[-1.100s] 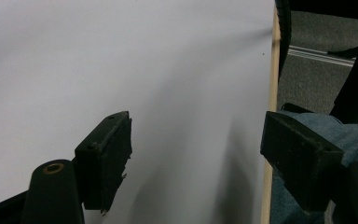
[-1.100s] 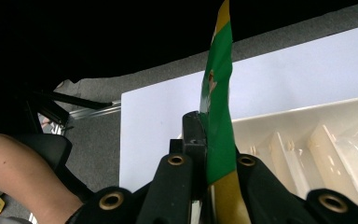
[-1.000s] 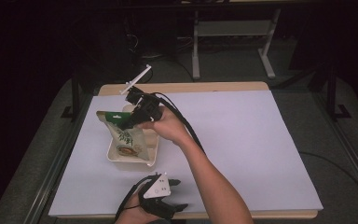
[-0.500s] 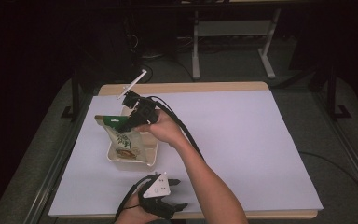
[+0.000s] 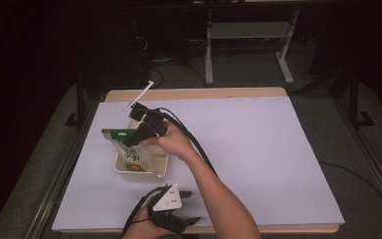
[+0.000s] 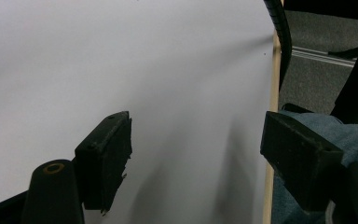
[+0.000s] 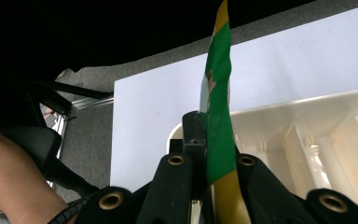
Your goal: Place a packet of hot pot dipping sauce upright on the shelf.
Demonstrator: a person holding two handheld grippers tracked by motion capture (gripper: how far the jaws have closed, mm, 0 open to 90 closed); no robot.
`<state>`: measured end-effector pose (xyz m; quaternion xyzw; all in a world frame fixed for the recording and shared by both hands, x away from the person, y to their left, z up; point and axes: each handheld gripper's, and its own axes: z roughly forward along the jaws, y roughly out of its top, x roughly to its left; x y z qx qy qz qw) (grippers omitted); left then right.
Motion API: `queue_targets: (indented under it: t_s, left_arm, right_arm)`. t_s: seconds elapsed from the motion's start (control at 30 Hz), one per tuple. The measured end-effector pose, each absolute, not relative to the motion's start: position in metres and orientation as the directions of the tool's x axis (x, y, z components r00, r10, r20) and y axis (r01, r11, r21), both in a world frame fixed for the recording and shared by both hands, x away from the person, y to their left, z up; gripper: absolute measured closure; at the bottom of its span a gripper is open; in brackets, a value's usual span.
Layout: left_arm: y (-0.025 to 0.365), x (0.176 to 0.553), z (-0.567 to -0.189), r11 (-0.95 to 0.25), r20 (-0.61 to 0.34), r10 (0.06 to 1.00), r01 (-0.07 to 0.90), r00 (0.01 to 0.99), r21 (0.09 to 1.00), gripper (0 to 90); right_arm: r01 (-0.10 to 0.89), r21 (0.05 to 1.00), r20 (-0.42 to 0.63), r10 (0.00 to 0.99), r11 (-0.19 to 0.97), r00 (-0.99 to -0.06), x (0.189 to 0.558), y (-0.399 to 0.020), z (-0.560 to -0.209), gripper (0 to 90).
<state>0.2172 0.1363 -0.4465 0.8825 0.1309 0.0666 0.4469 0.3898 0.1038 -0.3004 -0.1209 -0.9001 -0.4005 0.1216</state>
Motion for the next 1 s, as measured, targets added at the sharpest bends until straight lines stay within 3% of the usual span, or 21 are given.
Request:
queue_targets:
  t_s: [1.0]
  left_arm:
    - [0.137,0.219,-0.447,-0.564,0.000,0.296,0.175,0.955,0.807,24.3]
  right_arm:
    - [0.350,0.671,0.346,0.142,0.654,-0.928,0.394,0.094,-0.323,86.7]
